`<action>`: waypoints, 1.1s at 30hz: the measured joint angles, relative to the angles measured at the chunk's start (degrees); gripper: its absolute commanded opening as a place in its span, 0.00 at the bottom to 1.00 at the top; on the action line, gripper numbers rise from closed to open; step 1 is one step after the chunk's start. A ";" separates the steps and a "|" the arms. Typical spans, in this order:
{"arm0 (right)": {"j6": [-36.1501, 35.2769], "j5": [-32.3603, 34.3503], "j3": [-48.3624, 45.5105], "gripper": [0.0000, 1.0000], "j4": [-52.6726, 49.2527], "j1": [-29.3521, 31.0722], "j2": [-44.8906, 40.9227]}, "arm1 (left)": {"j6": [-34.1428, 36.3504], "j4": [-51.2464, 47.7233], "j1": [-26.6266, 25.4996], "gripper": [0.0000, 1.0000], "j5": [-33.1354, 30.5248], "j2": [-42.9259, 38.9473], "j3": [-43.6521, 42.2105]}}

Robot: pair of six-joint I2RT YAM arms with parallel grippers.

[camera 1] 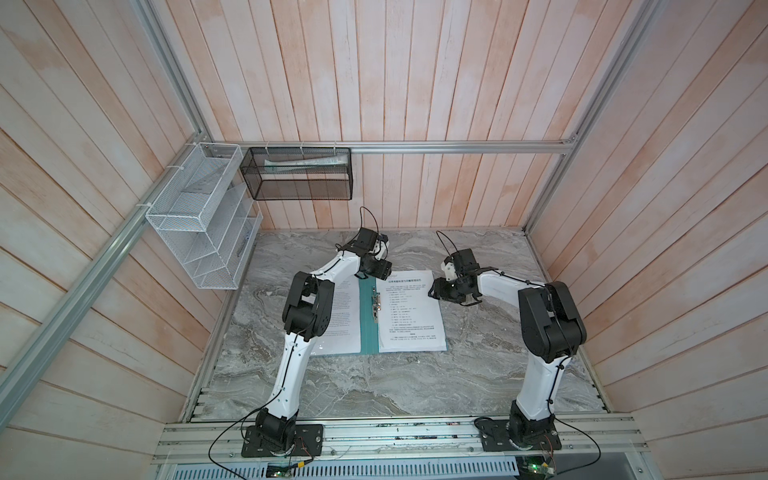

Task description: Put the files into the folder

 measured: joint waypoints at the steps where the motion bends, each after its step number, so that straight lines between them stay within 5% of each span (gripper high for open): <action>1: 0.07 0.00 0.00 0.58 0.13 0.33 0.00 | -0.68 0.15 0.28 0.80 -0.42 -1.11 -1.29; 20: 1.29 1.05 -0.15 0.59 0.55 2.40 -0.11 | -6.27 6.34 0.50 0.80 -0.22 -13.09 -11.02; 26: 1.68 4.81 -2.69 0.61 1.09 1.70 -5.31 | -8.68 11.63 0.59 0.81 1.62 -18.78 -23.21; 33: 3.54 -1.36 -5.92 0.60 5.57 0.24 -18.01 | -14.12 22.03 1.70 0.80 8.26 -27.61 -38.75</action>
